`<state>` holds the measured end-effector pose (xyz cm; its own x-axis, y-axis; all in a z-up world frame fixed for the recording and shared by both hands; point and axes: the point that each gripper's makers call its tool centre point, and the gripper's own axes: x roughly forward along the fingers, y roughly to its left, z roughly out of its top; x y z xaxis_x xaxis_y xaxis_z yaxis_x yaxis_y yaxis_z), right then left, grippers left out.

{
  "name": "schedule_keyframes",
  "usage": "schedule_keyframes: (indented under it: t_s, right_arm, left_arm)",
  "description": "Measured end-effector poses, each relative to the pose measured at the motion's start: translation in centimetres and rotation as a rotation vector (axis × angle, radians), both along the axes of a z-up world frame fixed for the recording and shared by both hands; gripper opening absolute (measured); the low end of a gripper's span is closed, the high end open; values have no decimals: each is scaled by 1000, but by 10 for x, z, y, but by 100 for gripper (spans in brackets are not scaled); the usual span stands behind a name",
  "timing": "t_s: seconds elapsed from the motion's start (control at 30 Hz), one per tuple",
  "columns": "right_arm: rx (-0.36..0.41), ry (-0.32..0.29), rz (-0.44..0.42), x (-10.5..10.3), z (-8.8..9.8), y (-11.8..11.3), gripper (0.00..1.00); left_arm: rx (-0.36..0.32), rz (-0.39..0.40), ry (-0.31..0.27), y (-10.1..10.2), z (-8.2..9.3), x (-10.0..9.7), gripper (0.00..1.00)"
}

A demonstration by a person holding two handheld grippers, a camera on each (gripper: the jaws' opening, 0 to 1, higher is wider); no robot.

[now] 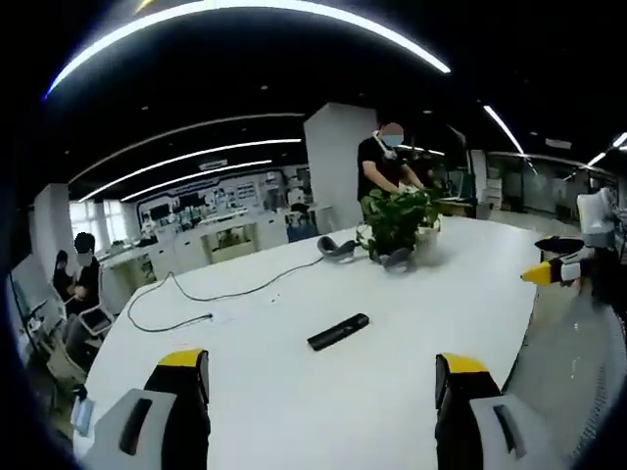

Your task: Press the specified remote control buttons in sequence, fully releasing each button before pressing the next.

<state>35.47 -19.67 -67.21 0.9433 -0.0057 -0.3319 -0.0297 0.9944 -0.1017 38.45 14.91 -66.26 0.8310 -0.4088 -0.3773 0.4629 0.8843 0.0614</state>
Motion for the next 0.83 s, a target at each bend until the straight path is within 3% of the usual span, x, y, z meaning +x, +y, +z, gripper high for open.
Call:
schedule_keyframes:
  t_s: [0.3, 0.4, 0.5, 0.6, 0.83]
  right_arm:
    - [-23, 27, 25, 0, -4, 5, 99]
    - [-13, 24, 23, 0, -4, 4, 98]
    - [-5, 31, 21, -1, -5, 4, 96]
    - [5, 37, 28, -1, -6, 5, 96]
    - [17, 70, 37, -2, -12, 6, 91]
  left_arm:
    - [14, 105, -113, 11, 0, -23, 100]
    - [9, 136, -116, 11, -8, -27, 100]
    - [-62, 176, -111, 9, -12, -29, 100]
    - [-10, 170, -97, 9, -17, -27, 100]
    - [-2, 217, -127, 17, -13, -25, 100]
